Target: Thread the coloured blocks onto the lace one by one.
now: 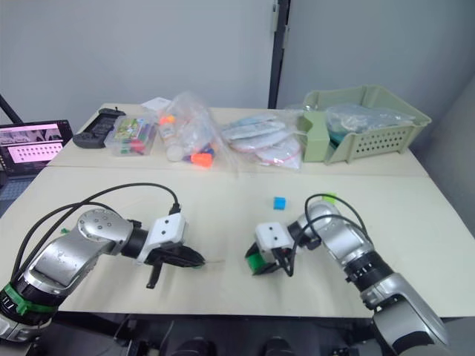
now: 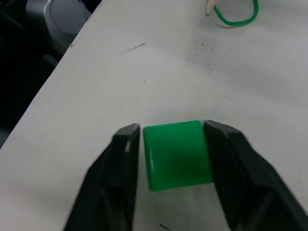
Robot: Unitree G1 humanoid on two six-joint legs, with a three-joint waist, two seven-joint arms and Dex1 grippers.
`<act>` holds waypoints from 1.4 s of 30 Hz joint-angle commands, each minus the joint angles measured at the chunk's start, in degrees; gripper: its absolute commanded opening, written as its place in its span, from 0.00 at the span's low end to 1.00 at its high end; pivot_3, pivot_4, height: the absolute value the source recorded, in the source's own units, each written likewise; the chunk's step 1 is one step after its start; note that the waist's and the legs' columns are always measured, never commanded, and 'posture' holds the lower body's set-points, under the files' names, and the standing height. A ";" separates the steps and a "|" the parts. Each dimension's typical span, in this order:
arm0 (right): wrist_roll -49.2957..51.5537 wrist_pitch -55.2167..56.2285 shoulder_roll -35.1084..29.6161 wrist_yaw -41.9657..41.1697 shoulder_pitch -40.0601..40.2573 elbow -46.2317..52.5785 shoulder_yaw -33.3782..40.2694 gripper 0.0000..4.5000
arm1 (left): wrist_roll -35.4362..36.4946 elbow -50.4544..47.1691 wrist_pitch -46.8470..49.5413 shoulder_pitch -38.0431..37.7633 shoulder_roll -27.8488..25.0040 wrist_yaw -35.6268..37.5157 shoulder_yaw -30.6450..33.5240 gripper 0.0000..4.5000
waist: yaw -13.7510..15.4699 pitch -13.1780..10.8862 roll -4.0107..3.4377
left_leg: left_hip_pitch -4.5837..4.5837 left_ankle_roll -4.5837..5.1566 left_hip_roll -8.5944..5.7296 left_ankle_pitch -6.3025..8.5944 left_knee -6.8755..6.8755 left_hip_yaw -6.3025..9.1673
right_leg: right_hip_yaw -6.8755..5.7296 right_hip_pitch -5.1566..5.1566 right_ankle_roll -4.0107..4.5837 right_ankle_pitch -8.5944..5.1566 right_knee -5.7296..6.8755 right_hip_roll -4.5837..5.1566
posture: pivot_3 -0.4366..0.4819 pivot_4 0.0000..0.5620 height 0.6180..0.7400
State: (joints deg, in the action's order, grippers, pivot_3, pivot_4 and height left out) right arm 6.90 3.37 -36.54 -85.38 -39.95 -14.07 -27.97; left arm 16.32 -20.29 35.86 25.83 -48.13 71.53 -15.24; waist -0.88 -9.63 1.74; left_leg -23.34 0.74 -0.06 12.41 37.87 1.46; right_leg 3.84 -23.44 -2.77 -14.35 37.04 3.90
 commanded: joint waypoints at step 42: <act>3.76 -37.24 1.88 20.97 12.78 27.16 6.14 0.26 | -6.79 0.27 10.66 13.32 8.51 -5.63 -13.55 0.00 | -0.14 0.00 0.00 | 0.08 0.00 0.03 0.00 0.04 -0.05 | 0.02 0.13 -0.01 -0.01 -0.03 -0.23 | 0.48 0.27 1.00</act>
State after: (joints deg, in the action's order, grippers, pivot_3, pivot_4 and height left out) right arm 10.27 -33.35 -35.34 -65.51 -27.14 11.11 -21.69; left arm 9.03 -18.14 46.59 37.79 -40.79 66.02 -28.46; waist -1.02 -9.63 1.74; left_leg -23.26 0.74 -0.03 12.41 37.90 1.41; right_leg 3.86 -23.31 -2.78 -14.36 37.01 3.67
